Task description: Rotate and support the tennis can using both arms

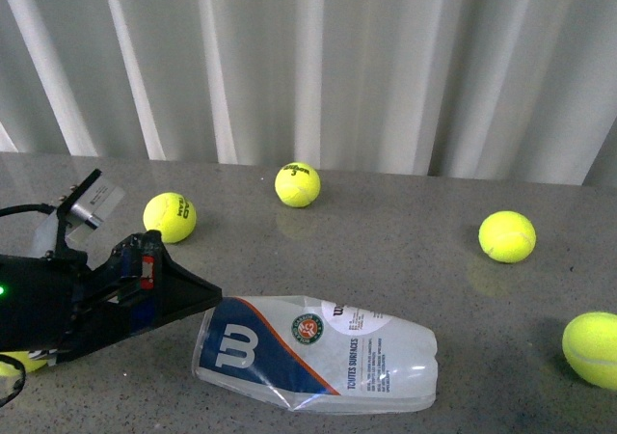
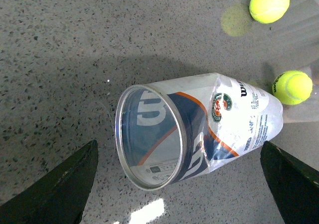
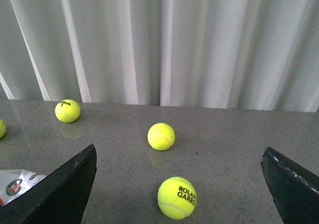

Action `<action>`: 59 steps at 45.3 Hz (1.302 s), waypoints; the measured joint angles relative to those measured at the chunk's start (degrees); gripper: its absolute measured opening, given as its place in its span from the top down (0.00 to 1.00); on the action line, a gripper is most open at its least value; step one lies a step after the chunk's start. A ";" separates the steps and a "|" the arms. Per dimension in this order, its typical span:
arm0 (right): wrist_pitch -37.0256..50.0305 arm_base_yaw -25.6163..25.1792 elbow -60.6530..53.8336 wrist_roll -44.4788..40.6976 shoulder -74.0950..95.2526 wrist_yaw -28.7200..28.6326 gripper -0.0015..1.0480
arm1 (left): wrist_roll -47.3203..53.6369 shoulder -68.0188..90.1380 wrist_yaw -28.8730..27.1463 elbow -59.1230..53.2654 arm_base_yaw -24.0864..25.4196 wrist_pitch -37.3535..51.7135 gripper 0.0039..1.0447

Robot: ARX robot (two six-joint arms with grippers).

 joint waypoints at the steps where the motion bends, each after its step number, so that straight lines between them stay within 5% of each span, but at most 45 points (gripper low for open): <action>1: 0.00 0.00 0.00 0.00 0.00 0.00 0.07 | 0.00 0.37 0.04 0.35 -0.13 0.02 0.06; 32: 0.00 0.00 0.00 0.00 0.00 0.00 0.07 | -14.12 13.27 4.46 6.58 -7.82 13.35 0.07; 46: 0.00 0.00 0.00 0.00 0.00 0.00 0.07 | -17.35 14.08 5.95 7.69 -8.83 10.95 0.52; 55: 0.00 0.00 0.00 0.00 0.00 0.00 0.07 | -19.19 13.40 6.88 6.73 -8.31 10.51 0.93; 59: 0.00 0.00 0.00 0.00 0.00 -0.02 0.07 | -19.76 10.93 7.96 5.68 -7.98 10.32 0.97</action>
